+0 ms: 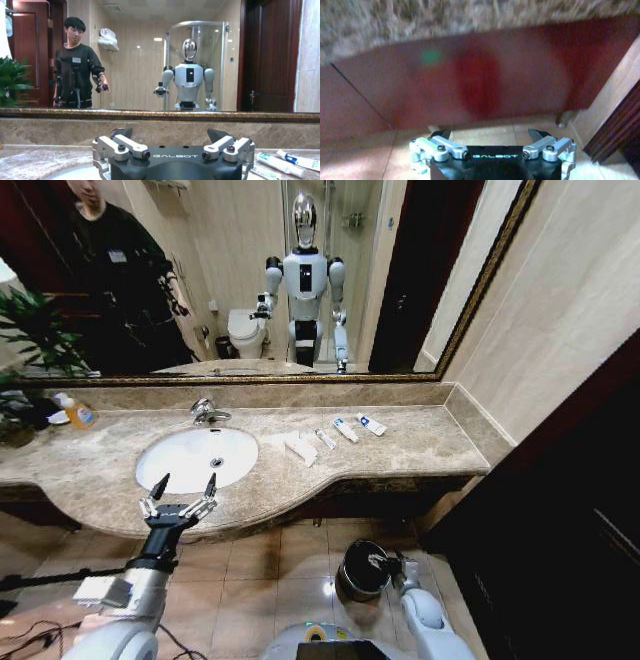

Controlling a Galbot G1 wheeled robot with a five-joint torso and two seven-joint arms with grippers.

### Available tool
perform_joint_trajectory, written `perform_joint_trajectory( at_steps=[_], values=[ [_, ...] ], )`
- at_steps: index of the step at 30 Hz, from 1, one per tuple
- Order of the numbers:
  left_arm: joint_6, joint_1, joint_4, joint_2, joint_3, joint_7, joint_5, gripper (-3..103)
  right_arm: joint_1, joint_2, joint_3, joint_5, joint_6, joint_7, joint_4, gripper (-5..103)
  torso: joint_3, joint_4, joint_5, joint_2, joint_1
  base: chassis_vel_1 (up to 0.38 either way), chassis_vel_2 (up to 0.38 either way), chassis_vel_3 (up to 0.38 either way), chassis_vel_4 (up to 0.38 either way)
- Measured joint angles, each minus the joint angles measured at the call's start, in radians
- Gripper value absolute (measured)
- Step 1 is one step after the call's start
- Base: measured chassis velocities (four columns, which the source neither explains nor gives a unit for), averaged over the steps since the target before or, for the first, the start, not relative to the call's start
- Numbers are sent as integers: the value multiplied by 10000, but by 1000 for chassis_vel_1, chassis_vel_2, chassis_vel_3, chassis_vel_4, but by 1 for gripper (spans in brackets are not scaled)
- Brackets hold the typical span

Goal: Pick up the trash from the sink and place it in the trash bin.

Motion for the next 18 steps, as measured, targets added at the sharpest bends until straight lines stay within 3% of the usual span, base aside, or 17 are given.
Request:
perform_joint_trajectory(
  at_steps=[9, 18],
  values=[
    [0, 0, 0, 0, 0, 0, 0, 100, -793, -623, 94, 941, -419, 244, 2920, 100, 0, -1, 2, 0, 0, 0, 0, 0, 0],
    [0, 0, 0, 0, 0, 0, 0, 100, -1184, -822, -250, 1185, -1208, 1591, 6798, 100, 0, -1, 0, 0, 0, 0, 0, 0, 0]
  ],
)
